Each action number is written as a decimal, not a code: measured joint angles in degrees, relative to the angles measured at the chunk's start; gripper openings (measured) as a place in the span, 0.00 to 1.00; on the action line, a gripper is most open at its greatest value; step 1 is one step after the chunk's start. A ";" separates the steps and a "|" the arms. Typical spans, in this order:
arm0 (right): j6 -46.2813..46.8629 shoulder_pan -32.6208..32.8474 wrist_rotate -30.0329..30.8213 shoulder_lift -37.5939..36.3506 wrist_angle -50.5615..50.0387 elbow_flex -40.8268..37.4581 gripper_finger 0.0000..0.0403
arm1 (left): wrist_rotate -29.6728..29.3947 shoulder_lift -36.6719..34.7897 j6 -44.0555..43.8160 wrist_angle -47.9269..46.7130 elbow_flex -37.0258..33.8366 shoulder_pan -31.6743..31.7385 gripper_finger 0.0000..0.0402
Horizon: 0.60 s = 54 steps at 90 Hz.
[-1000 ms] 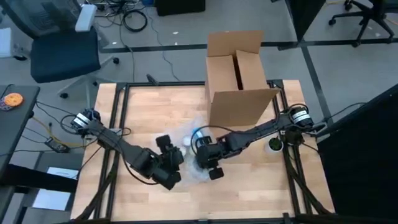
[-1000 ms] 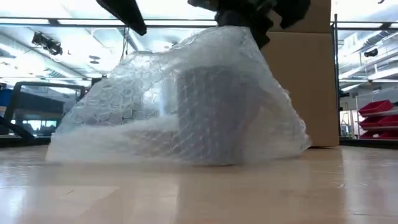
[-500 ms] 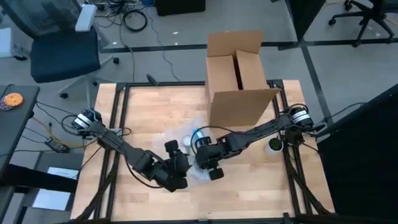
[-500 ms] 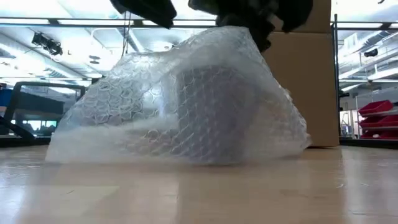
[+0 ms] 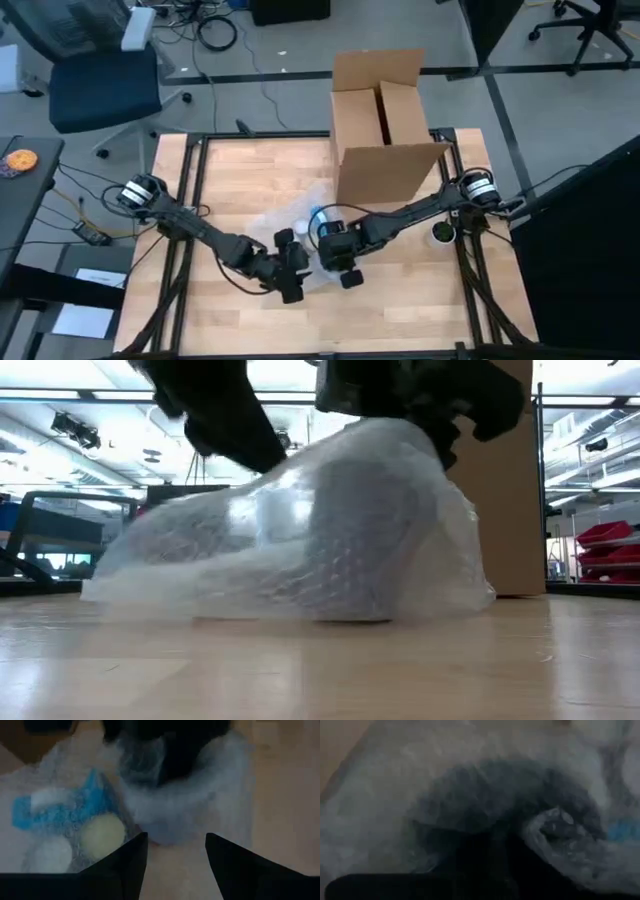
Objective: Wrap mug
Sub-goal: Wrap the purple mug with the transparent bubble wrap
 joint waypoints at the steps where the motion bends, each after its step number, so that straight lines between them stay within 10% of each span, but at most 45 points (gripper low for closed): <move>1: 0.00 -0.01 -0.17 0.01 -0.42 0.15 0.18 | 0.14 0.00 0.00 0.79 -0.29 0.11 0.46; 54: -2.91 -0.31 -5.28 0.80 0.58 2.56 0.18 | 4.57 7.48 2.57 15.15 -3.46 3.75 0.46</move>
